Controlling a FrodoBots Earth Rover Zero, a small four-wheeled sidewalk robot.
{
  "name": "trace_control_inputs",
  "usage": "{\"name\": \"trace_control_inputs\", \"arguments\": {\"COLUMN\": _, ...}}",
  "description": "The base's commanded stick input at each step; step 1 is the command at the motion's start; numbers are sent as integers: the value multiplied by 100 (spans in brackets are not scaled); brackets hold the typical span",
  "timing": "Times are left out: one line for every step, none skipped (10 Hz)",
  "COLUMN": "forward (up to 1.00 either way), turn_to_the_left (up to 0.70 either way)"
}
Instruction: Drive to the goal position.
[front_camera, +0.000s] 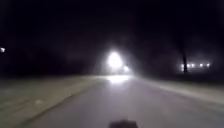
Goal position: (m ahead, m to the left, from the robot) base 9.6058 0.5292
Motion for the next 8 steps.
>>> {"name": "trace_control_inputs", "arguments": {"forward": 100, "turn_to_the_left": 0}}
{"name": "trace_control_inputs", "arguments": {"forward": 100, "turn_to_the_left": 0}}
{"name": "trace_control_inputs", "arguments": {"forward": 100, "turn_to_the_left": 0}}
{"name": "trace_control_inputs", "arguments": {"forward": 100, "turn_to_the_left": 0}}
{"name": "trace_control_inputs", "arguments": {"forward": 100, "turn_to_the_left": 0}}
{"name": "trace_control_inputs", "arguments": {"forward": 100, "turn_to_the_left": 0}}
{"name": "trace_control_inputs", "arguments": {"forward": 100, "turn_to_the_left": 1}}
{"name": "trace_control_inputs", "arguments": {"forward": 100, "turn_to_the_left": 1}}
